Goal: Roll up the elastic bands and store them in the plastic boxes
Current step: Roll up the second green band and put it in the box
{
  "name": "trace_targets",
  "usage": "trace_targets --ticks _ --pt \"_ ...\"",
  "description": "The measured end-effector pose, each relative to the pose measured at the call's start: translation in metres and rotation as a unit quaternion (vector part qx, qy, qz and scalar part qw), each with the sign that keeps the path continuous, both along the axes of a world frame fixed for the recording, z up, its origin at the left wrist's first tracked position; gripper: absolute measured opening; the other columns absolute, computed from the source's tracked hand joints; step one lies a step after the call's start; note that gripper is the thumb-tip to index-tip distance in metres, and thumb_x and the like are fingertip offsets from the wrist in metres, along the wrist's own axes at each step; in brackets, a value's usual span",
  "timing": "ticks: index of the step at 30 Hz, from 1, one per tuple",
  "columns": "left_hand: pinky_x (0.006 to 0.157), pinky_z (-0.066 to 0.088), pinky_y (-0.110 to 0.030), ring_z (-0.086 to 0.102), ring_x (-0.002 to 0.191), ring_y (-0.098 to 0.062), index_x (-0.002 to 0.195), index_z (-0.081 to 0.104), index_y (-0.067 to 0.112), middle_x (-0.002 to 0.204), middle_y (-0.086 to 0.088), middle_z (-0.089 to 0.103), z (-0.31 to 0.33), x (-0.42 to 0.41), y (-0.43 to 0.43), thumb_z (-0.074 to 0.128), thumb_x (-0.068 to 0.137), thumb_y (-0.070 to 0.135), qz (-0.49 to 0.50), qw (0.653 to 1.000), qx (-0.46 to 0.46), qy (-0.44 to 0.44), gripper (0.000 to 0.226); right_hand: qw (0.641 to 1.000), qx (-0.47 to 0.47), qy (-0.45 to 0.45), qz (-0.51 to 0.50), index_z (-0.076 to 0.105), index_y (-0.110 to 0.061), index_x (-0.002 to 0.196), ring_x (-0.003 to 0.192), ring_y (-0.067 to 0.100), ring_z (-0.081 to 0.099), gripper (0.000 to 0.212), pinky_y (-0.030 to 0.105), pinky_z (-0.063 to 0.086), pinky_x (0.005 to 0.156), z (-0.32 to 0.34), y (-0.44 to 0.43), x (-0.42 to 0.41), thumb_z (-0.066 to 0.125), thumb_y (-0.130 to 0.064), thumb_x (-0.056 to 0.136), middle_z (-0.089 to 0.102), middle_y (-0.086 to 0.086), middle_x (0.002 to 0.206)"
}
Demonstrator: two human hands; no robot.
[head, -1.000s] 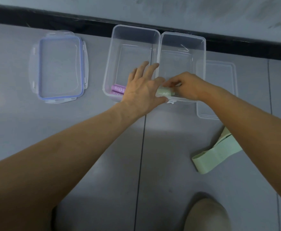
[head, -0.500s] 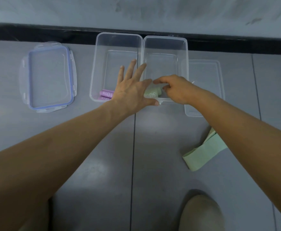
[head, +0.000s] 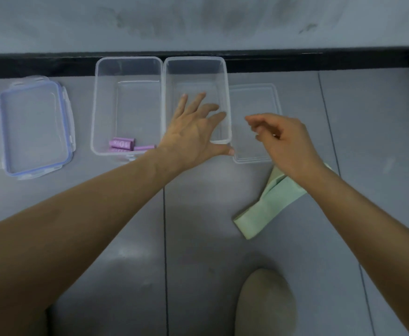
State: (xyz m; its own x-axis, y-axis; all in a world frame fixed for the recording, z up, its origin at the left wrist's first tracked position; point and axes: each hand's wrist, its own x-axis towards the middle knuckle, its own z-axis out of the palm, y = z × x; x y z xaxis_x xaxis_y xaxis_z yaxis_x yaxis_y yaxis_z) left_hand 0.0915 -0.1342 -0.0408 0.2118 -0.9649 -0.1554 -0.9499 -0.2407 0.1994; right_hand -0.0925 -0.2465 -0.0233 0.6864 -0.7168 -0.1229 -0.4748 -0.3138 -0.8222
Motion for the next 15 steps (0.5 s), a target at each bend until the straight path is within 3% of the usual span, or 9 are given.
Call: trace_targets --ticks 4,6,11,15 --pt "0.112 0.031 -0.047 0.035 0.138 -0.03 0.136 0.053 0.018 0.139 -0.007 0.051 0.002 -0.057 -0.008 0.052 0.087 0.062 -0.081 0.981 -0.174 0.04 0.066 0.997 -0.001 0.012 -0.076 0.069 -0.032 0.12 0.105 0.001 0.065 0.032 0.036 0.052 0.099 -0.013 -0.009 -0.056 0.052 -0.015 0.098 0.069 -0.017 0.117" --pt "0.102 0.041 -0.045 0.047 0.124 -0.03 0.13 0.056 0.017 0.13 -0.006 0.056 -0.008 -0.092 -0.009 0.055 0.09 0.047 -0.107 0.974 -0.191 0.056 0.051 0.995 -0.012 0.045 -0.089 0.066 -0.035 0.123 0.107 0.005 0.064 0.034 0.031 0.05 0.099 -0.022 -0.004 -0.085 0.053 -0.017 0.097 0.067 -0.015 0.121" --pt "0.096 0.043 -0.044 0.049 0.111 -0.031 0.139 0.045 0.023 0.129 -0.004 0.053 -0.043 -0.15 -0.009 0.056 0.092 0.034 -0.058 0.991 -0.058 0.101 0.049 0.988 -0.046 0.131 -0.066 0.06 -0.023 0.134 0.123 0.016 0.055 0.042 0.019 0.038 0.1 -0.045 0.017 -0.137 0.054 -0.007 0.096 0.059 -0.003 0.137" --pt "0.093 0.043 -0.041 0.051 0.112 -0.031 0.138 0.038 0.027 0.125 -0.002 0.049 -0.057 -0.166 -0.005 0.061 0.089 0.038 0.035 0.988 0.015 0.15 0.055 0.979 -0.1 0.173 -0.037 0.059 -0.023 0.135 0.13 0.022 0.051 0.042 0.032 0.042 0.102 -0.063 0.022 -0.16 0.058 -0.012 0.095 0.055 -0.001 0.142"
